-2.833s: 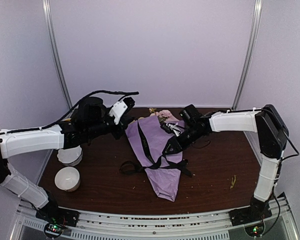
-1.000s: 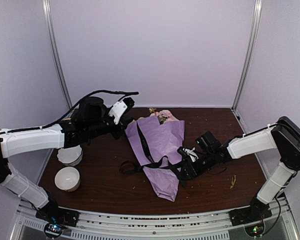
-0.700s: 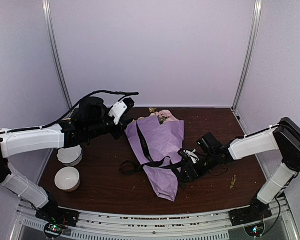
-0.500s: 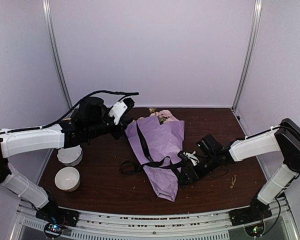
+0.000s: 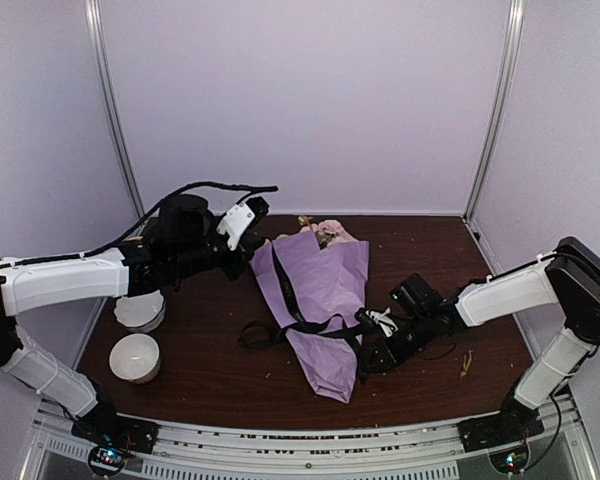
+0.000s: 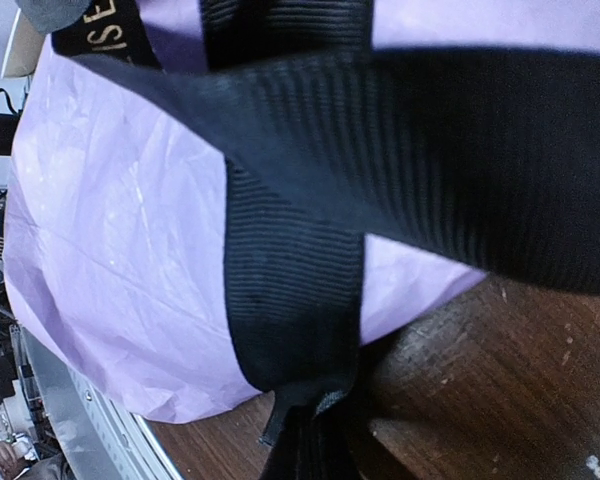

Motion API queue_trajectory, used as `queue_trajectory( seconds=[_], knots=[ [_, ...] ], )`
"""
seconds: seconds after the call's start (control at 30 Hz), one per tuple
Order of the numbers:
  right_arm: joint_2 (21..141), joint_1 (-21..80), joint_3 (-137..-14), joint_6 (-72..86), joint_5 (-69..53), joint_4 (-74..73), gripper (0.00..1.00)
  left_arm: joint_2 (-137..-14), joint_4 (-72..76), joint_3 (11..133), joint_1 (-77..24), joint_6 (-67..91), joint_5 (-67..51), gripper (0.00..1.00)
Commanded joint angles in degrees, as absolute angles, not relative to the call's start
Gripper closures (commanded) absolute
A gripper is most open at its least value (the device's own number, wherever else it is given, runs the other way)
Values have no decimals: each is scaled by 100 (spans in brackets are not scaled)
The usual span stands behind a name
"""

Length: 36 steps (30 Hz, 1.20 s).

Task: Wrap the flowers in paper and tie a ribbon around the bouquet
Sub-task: Cross the ribbon over the folded bouquet.

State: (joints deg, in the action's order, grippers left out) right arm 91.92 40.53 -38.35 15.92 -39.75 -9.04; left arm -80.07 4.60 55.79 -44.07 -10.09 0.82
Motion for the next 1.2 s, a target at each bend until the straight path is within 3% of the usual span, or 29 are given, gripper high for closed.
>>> queue_trajectory(
  seconds=[0.0,0.27,0.63,0.9,1.17],
  knots=[
    [9009,3975,-3892,1489,-3629,-1212,100,-7997,315,5740,-4305,-889,526,100],
    [8319,3755,-4624,965,-1957,-2671,100,-8167,-91,5930,-3901,-242,1060,100],
    [7390,3753,-6099,240,-1007,-3714,100,-8386,-357,5844,-3799,-107,1353,100],
    [6606,3755,-6546,38,-1342,-2899,100,-8571,-434,5821,-3797,0,1242,100],
    [6667,3704,-6924,289,-2147,-1602,100,-8626,-410,5748,-3797,192,1105,100]
  ],
)
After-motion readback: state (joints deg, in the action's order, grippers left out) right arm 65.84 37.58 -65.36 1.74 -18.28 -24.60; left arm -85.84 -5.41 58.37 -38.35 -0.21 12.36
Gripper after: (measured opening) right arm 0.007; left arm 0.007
